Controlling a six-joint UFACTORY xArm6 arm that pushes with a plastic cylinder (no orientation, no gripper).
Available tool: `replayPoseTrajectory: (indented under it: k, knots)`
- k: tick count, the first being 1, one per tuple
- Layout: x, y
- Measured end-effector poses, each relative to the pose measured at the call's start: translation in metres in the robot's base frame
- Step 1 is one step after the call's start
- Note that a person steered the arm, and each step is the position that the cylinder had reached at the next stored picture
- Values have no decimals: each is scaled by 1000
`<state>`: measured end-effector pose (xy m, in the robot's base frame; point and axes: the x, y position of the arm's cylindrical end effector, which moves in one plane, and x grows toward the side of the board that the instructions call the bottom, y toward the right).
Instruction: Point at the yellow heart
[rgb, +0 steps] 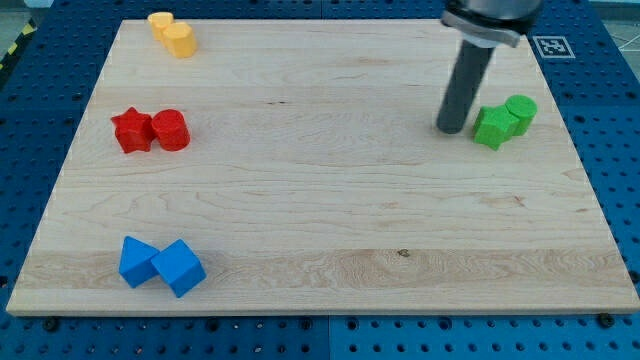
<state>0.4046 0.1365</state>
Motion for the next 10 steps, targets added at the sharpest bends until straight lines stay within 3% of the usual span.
replayPoseTrajectory:
  k: [2,3,4,6,8,10]
  knots:
    - [-4,-26]
    - [-42,-48]
    - [-55,-106]
    - [-67,-284]
    - [-127,-440]
    - [-175,-421]
